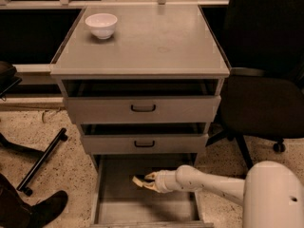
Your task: Place sponge into bottom drawer
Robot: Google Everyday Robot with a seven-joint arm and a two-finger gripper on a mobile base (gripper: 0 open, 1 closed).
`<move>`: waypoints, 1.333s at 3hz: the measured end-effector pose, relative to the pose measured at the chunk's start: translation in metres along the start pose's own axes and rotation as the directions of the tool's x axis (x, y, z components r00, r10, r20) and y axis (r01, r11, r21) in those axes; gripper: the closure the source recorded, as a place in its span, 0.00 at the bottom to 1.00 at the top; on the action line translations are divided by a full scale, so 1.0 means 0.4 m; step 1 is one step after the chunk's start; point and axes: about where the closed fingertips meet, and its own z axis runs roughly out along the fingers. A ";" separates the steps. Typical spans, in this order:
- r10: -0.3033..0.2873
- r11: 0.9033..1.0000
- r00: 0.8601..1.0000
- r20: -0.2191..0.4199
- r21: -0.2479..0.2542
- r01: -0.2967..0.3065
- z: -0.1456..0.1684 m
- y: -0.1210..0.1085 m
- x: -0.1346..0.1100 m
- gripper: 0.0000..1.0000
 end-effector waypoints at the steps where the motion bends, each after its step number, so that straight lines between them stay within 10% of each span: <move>1: 0.026 0.999 1.000 -0.013 0.023 -0.025 0.144 0.054 0.131 1.00; 2: 0.065 0.997 0.998 -0.002 0.044 -0.065 0.229 0.113 0.212 1.00; 4: 0.065 0.997 0.998 -0.002 0.043 -0.065 0.229 0.113 0.212 0.58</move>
Offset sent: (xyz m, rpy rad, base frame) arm -0.0293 0.0098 -0.2064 0.0516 0.0282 -0.1439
